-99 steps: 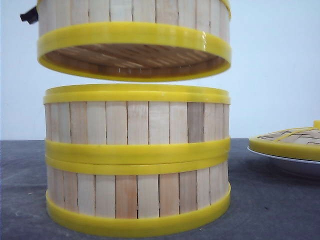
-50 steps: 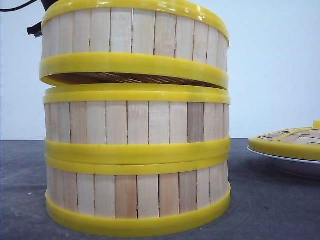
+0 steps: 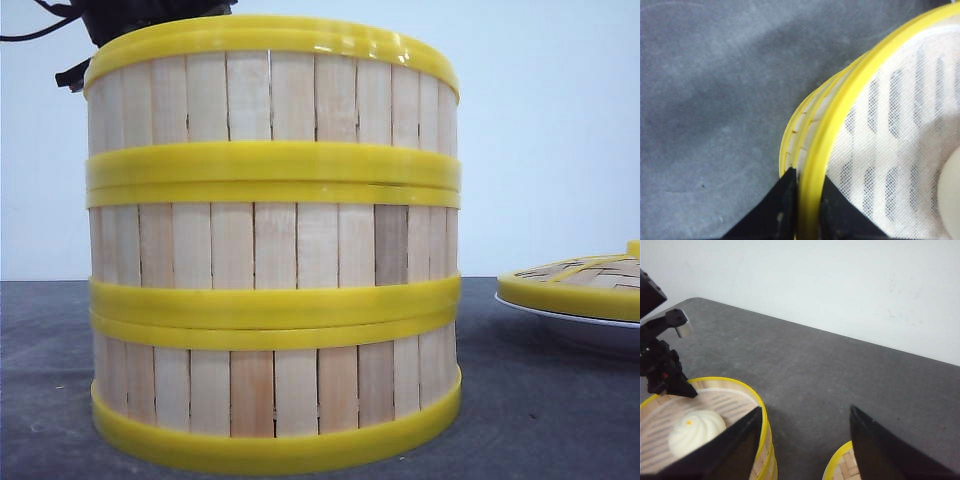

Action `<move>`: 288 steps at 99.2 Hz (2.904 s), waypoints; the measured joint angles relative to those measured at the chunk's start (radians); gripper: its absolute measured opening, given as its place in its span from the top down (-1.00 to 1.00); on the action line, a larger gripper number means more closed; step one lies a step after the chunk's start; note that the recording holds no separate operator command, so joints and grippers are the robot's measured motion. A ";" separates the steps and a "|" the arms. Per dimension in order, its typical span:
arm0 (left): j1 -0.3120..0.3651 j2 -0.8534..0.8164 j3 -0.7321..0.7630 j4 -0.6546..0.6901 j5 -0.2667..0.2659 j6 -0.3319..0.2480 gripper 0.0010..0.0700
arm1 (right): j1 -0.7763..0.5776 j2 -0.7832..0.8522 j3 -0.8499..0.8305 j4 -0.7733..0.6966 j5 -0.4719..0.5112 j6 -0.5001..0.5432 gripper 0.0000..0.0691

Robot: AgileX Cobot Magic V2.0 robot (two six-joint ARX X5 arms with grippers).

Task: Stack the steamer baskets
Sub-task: 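Open left gripper and withdraw it from the stack, then lower right gripper onto the bamboo lid's center hub and grasp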

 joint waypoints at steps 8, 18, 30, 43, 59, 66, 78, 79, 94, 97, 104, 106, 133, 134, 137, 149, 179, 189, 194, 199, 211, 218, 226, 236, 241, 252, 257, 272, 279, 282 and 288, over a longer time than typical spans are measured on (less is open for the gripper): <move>0.000 -0.002 -0.007 0.012 0.000 0.000 0.96 | 0.000 0.000 0.000 0.000 0.000 0.000 0.03; 0.000 -0.002 -0.009 0.019 0.000 0.000 0.96 | 0.000 0.000 0.000 0.000 0.000 0.000 0.03; 0.000 -0.002 -0.012 0.030 0.002 -0.003 0.83 | 0.000 0.000 0.000 0.000 0.000 0.000 0.03; 0.002 0.000 -0.017 0.043 0.000 -0.005 0.37 | 0.000 0.000 0.000 0.000 0.000 0.004 0.02; 0.002 -0.005 -0.018 0.072 0.001 -0.005 0.23 | 0.000 0.001 0.000 0.000 0.000 0.019 0.01; 0.002 -0.028 -0.021 0.101 0.001 -0.010 0.22 | 0.000 0.007 0.000 -0.007 0.000 0.022 0.01; 0.002 -0.114 -0.022 0.170 0.001 -0.035 0.22 | 0.000 0.026 0.000 -0.032 0.019 0.026 0.01; 0.002 -0.124 -0.022 0.177 0.001 -0.037 0.22 | 0.000 0.028 0.000 -0.034 0.024 0.026 0.01; 0.002 -0.287 -0.022 0.253 0.001 -0.052 0.22 | 0.000 0.078 0.000 -0.069 0.096 0.027 -0.01; 0.002 -0.320 -0.022 0.261 0.001 -0.053 0.22 | -0.001 0.091 0.000 -0.079 0.114 0.027 -0.04; 0.002 -0.393 -0.022 0.274 0.001 -0.053 0.23 | -0.010 0.127 0.000 -0.112 0.161 0.027 -0.16; 0.002 -0.413 -0.022 0.277 0.001 -0.053 0.23 | -0.014 0.138 0.000 -0.121 0.172 0.027 -0.18; 0.002 -0.672 -0.094 0.280 -0.082 -0.047 0.23 | -0.139 0.293 0.000 -0.156 0.203 0.027 -0.25; 0.002 -0.683 -0.105 0.280 -0.082 -0.045 0.23 | -0.145 0.298 0.000 -0.156 0.202 0.028 -0.25; 0.002 -0.713 -0.140 0.283 -0.082 -0.044 0.23 | -0.161 0.313 0.000 -0.156 0.198 0.028 -0.25; 0.002 -0.840 -0.319 0.330 -0.082 -0.052 0.23 | -0.232 0.380 0.000 -0.148 0.139 0.029 -0.25; -0.003 -1.094 -0.554 0.275 -0.082 -0.098 0.23 | -0.396 0.558 -0.001 -0.110 0.036 0.029 -0.22; -0.003 -1.133 -0.547 0.255 -0.082 -0.100 0.23 | -0.430 0.628 -0.003 -0.102 0.009 0.029 -0.22; -0.003 -1.138 -0.547 0.247 -0.082 -0.104 0.23 | -0.438 0.659 -0.004 -0.100 0.000 0.029 -0.22; -0.003 -1.139 -0.547 0.239 -0.082 -0.106 0.23 | -0.441 0.686 -0.005 -0.097 -0.001 0.029 -0.21; -0.003 -1.139 -0.547 0.233 -0.082 -0.108 0.23 | -0.444 0.739 -0.005 -0.082 -0.002 0.029 -0.13; -0.003 -1.139 -0.547 0.233 -0.082 -0.109 0.23 | -0.445 0.767 -0.005 -0.074 -0.002 0.029 -0.03; -0.003 -1.140 -0.547 0.234 -0.082 -0.109 0.23 | -0.446 0.796 -0.005 -0.069 -0.002 0.029 0.03; -0.003 -1.140 -0.547 0.234 -0.082 -0.109 0.23 | -0.447 0.825 -0.005 -0.067 -0.002 0.029 0.06; -0.003 -1.141 -0.547 0.234 -0.082 -0.109 0.23 | -0.450 0.837 -0.005 -0.067 -0.002 0.030 0.07; -0.003 -1.140 -0.547 0.234 -0.082 -0.109 0.23 | -0.454 0.853 -0.005 -0.068 -0.006 0.031 0.07; -0.003 -1.141 -0.547 0.234 -0.082 -0.109 0.23 | -0.456 0.859 -0.005 -0.068 -0.007 0.034 0.11; -0.003 -1.141 -0.547 0.234 -0.082 -0.109 0.23 | -0.465 0.877 -0.005 -0.068 -0.019 0.045 0.38; -0.003 -1.141 -0.547 0.234 -0.082 -0.109 0.23 | -0.470 0.879 -0.006 -0.068 -0.024 0.046 0.42; -0.003 -1.141 -0.547 0.234 -0.082 -0.109 0.23 | -0.472 0.879 -0.006 -0.068 -0.026 0.048 0.43; -0.003 -1.141 -0.547 0.234 -0.082 -0.109 0.23 | -0.478 0.879 -0.006 -0.068 -0.027 0.049 0.45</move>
